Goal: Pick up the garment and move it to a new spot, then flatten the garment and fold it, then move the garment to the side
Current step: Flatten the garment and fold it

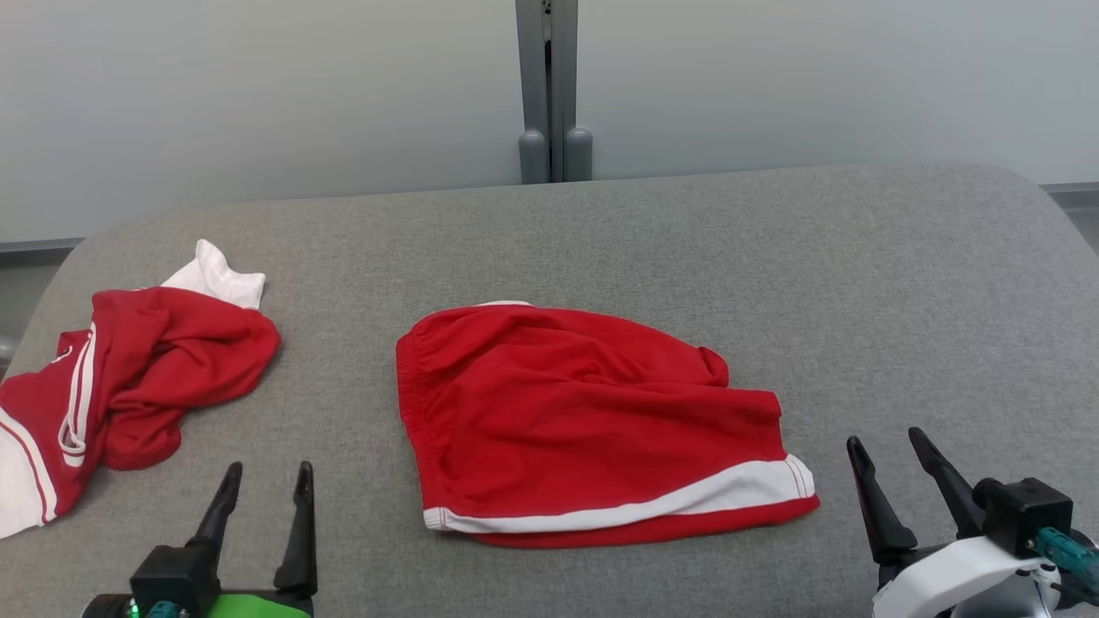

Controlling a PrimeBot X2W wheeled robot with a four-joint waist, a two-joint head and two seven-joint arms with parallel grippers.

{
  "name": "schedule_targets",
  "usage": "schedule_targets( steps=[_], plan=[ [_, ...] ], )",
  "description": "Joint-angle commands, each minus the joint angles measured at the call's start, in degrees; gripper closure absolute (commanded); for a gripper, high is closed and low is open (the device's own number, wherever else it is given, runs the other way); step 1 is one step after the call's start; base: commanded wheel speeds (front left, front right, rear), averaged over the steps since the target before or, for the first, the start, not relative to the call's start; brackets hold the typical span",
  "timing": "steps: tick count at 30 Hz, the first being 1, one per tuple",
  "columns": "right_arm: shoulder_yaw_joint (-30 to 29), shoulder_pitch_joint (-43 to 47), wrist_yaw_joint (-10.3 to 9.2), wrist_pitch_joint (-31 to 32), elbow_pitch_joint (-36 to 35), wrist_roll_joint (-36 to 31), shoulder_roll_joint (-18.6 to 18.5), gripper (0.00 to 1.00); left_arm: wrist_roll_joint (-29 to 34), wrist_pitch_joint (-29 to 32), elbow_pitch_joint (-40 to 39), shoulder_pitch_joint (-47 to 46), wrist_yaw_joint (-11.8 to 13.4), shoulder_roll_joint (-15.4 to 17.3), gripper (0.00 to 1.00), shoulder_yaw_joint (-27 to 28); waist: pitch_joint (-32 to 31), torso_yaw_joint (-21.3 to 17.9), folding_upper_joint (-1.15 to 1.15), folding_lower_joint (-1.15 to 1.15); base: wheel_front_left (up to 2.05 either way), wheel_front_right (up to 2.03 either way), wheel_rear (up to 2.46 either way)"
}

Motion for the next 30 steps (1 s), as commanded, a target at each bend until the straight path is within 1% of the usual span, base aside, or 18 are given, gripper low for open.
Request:
schedule_targets(
  steps=[1,8,12,16,19,27,30],
  plan=[
    [0.6,-1.4,-0.08,0.4,1.2,-0.4,-0.5,0.00,0.4,0.2,0.9,-1.4,-0.3,0.5,0.00,-1.1,0.3,-0.1,0.00,0.00,0.00,0.00,0.00],
    [3.7,-6.0,-0.08,0.5,8.6,0.5,-1.9,0.00,0.2,0.1,6.6,-5.1,-0.9,-0.1,0.00,-7.5,2.3,-0.3,0.00,0.00,0.00,0.00,0.00],
    [5.9,-8.7,-0.08,-0.2,13.5,1.5,-2.5,0.00,-0.8,-0.4,11.6,-7.5,-1.0,-0.4,0.00,-11.1,4.0,-0.5,0.00,0.00,0.00,0.00,0.00],
    [8.6,-11.6,-0.08,-1.0,18.3,2.8,-2.7,0.00,-1.9,-0.9,17.0,-10.0,-1.0,0.0,0.00,-15.3,5.5,-0.9,0.00,0.00,0.00,0.00,0.00],
    [10.8,-13.8,-0.08,-1.9,21.9,3.8,-2.9,0.00,-3.5,-1.4,20.9,-11.9,-1.0,0.5,0.00,-18.7,6.5,-1.1,0.00,0.00,0.00,0.00,0.00],
    [16.0,-18.7,-0.08,-4.1,29.4,7.1,-2.8,0.00,-8.3,-2.5,28.2,-16.4,-1.1,0.3,0.00,-23.1,8.4,-1.2,0.00,0.00,0.00,0.00,0.00],
    [18.1,-20.2,-0.08,-5.1,31.8,8.6,-2.8,0.00,-10.6,-2.7,30.7,-18.4,-1.0,-0.3,0.00,-25.7,9.1,-0.8,0.00,0.00,0.00,0.00,0.00]
  ],
)
